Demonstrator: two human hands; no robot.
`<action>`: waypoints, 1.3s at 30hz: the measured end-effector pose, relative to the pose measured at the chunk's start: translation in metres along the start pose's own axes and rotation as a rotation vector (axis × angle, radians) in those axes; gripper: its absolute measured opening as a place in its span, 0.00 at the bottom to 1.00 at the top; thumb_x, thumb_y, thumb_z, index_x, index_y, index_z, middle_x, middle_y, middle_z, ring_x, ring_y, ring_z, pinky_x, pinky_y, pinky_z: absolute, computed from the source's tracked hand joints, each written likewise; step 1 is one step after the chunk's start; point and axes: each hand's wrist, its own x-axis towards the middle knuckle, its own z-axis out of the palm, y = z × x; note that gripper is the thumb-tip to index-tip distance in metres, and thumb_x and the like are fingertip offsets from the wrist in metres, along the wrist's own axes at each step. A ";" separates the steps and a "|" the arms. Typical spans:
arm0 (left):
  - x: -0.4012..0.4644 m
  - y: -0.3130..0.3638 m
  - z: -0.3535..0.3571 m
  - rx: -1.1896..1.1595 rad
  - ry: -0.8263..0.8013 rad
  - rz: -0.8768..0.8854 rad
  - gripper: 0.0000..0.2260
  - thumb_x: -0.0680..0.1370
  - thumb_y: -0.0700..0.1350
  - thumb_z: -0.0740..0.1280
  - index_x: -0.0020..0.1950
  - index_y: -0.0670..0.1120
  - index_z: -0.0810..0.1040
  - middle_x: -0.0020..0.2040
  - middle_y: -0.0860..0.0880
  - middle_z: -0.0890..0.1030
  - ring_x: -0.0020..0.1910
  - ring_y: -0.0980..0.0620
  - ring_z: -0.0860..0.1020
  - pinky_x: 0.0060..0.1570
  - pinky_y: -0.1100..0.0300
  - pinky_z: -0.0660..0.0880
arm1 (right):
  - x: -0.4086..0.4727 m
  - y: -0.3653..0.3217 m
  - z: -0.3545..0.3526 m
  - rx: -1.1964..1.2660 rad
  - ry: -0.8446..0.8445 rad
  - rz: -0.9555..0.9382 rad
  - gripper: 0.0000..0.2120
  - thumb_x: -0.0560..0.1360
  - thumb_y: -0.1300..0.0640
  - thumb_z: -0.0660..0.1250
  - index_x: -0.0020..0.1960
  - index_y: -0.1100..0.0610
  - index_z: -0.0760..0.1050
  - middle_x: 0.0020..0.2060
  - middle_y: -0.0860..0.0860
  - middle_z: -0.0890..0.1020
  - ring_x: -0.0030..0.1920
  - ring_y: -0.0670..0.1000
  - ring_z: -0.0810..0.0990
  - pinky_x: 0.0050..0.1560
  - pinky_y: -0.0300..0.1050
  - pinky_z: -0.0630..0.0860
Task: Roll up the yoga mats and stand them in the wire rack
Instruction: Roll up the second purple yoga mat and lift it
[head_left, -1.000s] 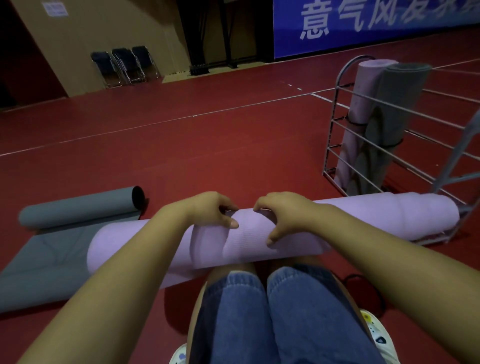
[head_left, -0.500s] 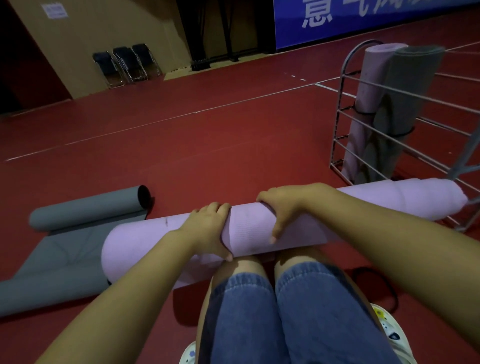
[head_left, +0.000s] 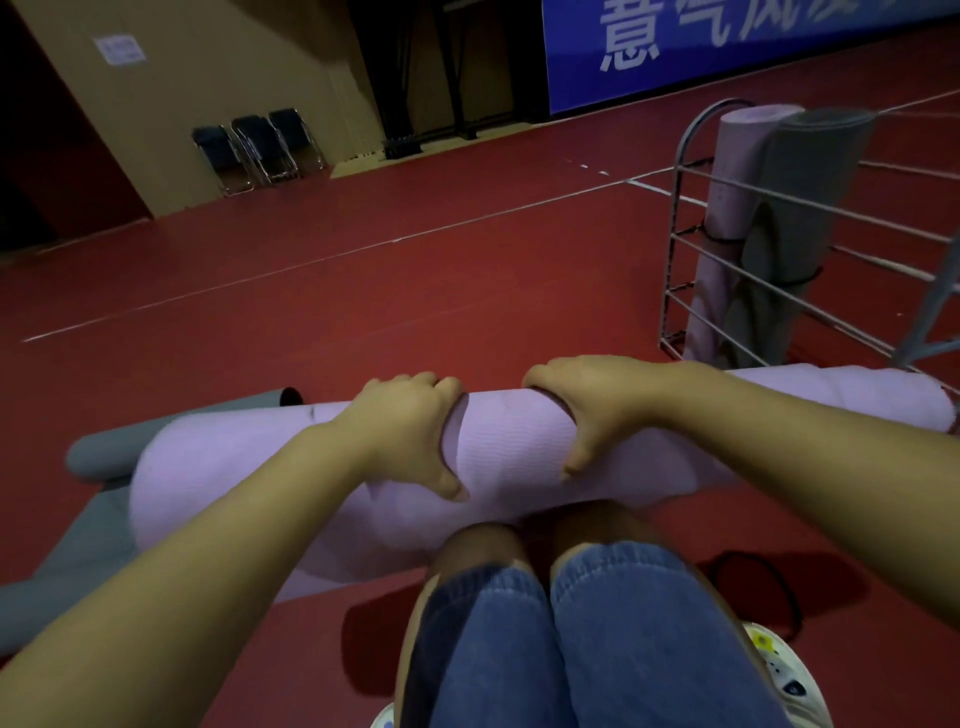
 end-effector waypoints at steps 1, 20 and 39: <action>-0.006 0.002 -0.011 0.015 0.006 0.008 0.41 0.58 0.69 0.73 0.64 0.51 0.66 0.54 0.50 0.74 0.51 0.47 0.74 0.49 0.51 0.73 | -0.009 -0.002 -0.007 0.007 0.015 -0.009 0.41 0.57 0.41 0.79 0.64 0.50 0.66 0.56 0.50 0.75 0.55 0.53 0.75 0.55 0.49 0.73; -0.061 0.026 0.036 -0.493 -0.304 0.084 0.37 0.58 0.65 0.77 0.63 0.58 0.71 0.54 0.63 0.76 0.53 0.60 0.74 0.53 0.65 0.71 | -0.045 -0.036 0.022 0.187 -0.340 -0.062 0.41 0.52 0.37 0.79 0.63 0.41 0.70 0.56 0.37 0.77 0.55 0.42 0.76 0.60 0.46 0.75; -0.024 -0.013 0.023 -0.471 -0.392 -0.134 0.47 0.61 0.70 0.70 0.74 0.51 0.63 0.73 0.51 0.66 0.70 0.49 0.67 0.69 0.51 0.65 | -0.009 -0.035 0.019 0.376 -0.170 -0.002 0.22 0.66 0.45 0.75 0.59 0.46 0.79 0.53 0.40 0.82 0.53 0.42 0.79 0.62 0.46 0.74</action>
